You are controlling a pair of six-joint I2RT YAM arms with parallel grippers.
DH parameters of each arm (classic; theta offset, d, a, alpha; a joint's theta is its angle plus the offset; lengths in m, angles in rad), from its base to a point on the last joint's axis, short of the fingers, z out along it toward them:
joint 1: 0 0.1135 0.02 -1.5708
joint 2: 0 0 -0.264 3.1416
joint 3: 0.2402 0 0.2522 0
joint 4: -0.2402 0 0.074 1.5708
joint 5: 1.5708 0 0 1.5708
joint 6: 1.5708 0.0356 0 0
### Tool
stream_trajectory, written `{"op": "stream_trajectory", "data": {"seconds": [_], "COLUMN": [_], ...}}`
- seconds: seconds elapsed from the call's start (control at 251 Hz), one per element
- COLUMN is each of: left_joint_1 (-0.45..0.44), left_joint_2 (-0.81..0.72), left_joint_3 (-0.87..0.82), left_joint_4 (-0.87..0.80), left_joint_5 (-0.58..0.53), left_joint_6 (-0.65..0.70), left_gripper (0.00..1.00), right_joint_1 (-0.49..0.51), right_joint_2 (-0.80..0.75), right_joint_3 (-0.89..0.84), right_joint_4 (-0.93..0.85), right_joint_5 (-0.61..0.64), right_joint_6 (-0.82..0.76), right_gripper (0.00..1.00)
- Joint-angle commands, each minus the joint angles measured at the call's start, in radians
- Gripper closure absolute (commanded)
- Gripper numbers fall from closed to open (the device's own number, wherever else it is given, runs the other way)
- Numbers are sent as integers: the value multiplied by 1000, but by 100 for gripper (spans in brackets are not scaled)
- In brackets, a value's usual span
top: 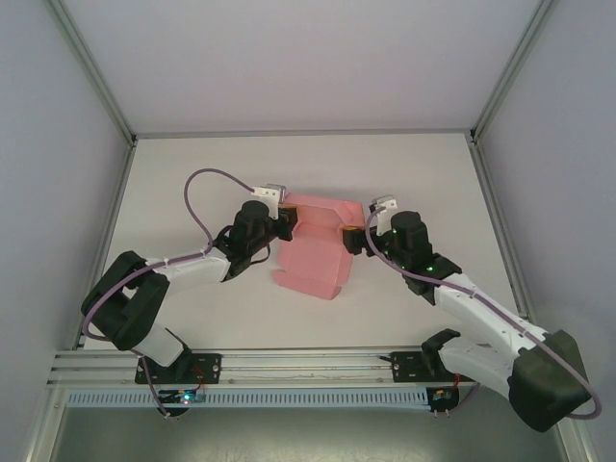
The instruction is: Assemble paper box
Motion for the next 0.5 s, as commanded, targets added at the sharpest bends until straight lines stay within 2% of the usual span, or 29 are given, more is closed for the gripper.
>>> {"op": "stream_trajectory", "data": {"seconds": [0.0,0.064,0.192,0.267,0.403,0.495], "left_joint_1": [-2,-1,0,16,75,100], "left_joint_2": [2,1,-4,-5,-2,2], "left_joint_3": [30,29,37,34,-3,-11], "left_joint_4": [49,49,3,-31,3,6], "left_joint_5": [47,35,-36,-62,-18,-14], "left_joint_6": [-20,-31,-30,-35,-71,-79], "left_gripper": [100,100,100,100,100,100], "right_joint_1": [37,50,61,61,52,0], "right_joint_2": [36,47,3,-73,-259,-377], "right_joint_3": [0,4,13,15,-12,-48], "right_joint_4": [58,57,4,-57,-168,-188], "right_joint_5": [89,126,108,79,19,12], "right_joint_6": [-30,-34,-29,-27,-45,-16], "right_gripper": [5,4,4,3,2,2]}}
